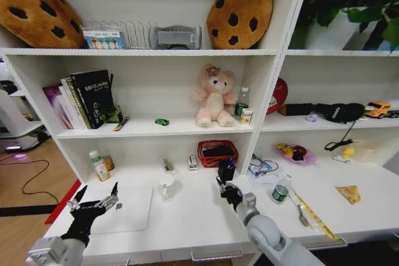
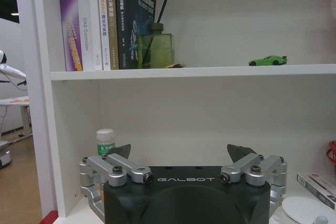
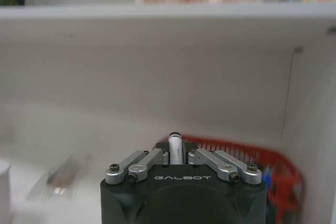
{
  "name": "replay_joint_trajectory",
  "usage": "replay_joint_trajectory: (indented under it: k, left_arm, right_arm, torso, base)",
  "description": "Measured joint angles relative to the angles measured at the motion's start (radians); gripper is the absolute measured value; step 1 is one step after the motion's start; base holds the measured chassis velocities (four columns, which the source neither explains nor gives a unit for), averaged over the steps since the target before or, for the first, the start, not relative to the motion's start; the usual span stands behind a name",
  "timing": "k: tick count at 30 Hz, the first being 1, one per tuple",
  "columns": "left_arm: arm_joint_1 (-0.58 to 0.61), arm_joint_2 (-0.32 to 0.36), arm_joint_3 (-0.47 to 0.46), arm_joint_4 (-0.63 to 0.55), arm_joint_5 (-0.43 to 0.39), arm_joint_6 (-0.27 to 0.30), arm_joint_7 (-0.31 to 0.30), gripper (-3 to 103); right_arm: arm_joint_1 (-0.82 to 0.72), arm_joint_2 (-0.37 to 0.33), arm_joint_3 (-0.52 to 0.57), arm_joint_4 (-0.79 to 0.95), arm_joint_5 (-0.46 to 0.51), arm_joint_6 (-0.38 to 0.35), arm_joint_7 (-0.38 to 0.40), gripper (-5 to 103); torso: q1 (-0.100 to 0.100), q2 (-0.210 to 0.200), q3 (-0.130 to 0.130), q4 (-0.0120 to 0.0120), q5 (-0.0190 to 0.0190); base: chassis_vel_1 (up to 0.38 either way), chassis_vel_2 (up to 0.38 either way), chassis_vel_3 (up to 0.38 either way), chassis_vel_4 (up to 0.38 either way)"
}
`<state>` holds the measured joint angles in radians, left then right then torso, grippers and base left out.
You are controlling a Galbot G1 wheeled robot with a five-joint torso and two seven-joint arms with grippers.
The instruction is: Organize the objects on the table.
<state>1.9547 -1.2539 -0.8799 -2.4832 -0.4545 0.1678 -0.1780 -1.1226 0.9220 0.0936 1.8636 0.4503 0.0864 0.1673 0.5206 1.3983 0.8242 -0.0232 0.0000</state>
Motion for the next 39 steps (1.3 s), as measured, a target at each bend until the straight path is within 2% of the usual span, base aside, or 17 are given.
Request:
replay_joint_trajectory:
  k: [1, 2, 5, 11, 15, 24, 35, 36, 38, 39]
  left_arm:
    - [0.0, 0.0, 0.0, 0.0, 0.0, 0.0, 0.0, 100]
    - [0.0, 0.0, 0.0, 0.0, 0.0, 0.0, 0.0, 100]
    - [0.0, 0.0, 0.0, 0.0, 0.0, 0.0, 0.0, 100]
    - [0.0, 0.0, 0.0, 0.0, 0.0, 0.0, 0.0, 100]
    - [0.0, 0.0, 0.0, 0.0, 0.0, 0.0, 0.0, 100]
    - [0.0, 0.0, 0.0, 0.0, 0.0, 0.0, 0.0, 100]
    - [0.0, 0.0, 0.0, 0.0, 0.0, 0.0, 0.0, 100]
    - [0.0, 0.0, 0.0, 0.0, 0.0, 0.0, 0.0, 100]
    - [0.0, 0.0, 0.0, 0.0, 0.0, 0.0, 0.0, 100]
    - [0.0, 0.0, 0.0, 0.0, 0.0, 0.0, 0.0, 100]
  right_arm:
    - [0.023, 0.003, -0.001, -0.018, -0.007, 0.032, -0.004, 12]
    - [0.023, 0.003, -0.001, -0.018, -0.007, 0.032, -0.004, 12]
    - [0.116, 0.027, -0.023, -0.11, -0.01, 0.132, 0.002, 12]
    - [0.147, 0.056, -0.02, -0.184, -0.018, 0.186, 0.016, 12]
    - [0.189, 0.101, -0.007, -0.32, -0.043, 0.273, 0.024, 12]
    - [0.267, 0.136, -0.014, -0.398, -0.02, 0.317, 0.0, 12]
    - [0.284, 0.172, -0.015, -0.439, -0.028, 0.325, -0.023, 10]
    - [0.284, 0.174, -0.015, -0.441, -0.027, 0.322, -0.025, 15]
    - [0.281, 0.175, -0.014, -0.442, -0.026, 0.314, -0.03, 15]
    - [0.277, 0.176, -0.014, -0.442, -0.024, 0.308, -0.033, 20]
  torso:
    - [0.0, 0.0, 0.0, 0.0001, -0.0002]
    - [0.0, 0.0, 0.0, 0.0001, -0.0002]
    - [0.0, 0.0, 0.0, 0.0003, 0.0001]
    - [0.0, 0.0, 0.0, 0.0002, 0.0]
    - [0.0, 0.0, 0.0, -0.0002, 0.0002]
    - [0.0, 0.0, 0.0, 0.0, 0.0]
    - [0.0, 0.0, 0.0, 0.0, 0.0]
    - [0.0, 0.0, 0.0, 0.0, 0.0]
    - [0.0, 0.0, 0.0, 0.0001, -0.0002]
    - [0.0, 0.0, 0.0, 0.0, 0.0]
  base:
    - [0.0, 0.0, 0.0, 0.0]
    - [0.0, 0.0, 0.0, 0.0]
    - [0.0, 0.0, 0.0, 0.0]
    - [0.0, 0.0, 0.0, 0.0]
    - [0.0, 0.0, 0.0, 0.0]
    - [0.0, 0.0, 0.0, 0.0]
    - [0.0, 0.0, 0.0, 0.0]
    - [0.0, 0.0, 0.0, 0.0]
    - [0.0, 0.0, 0.0, 0.0]
    - [0.0, 0.0, 0.0, 0.0]
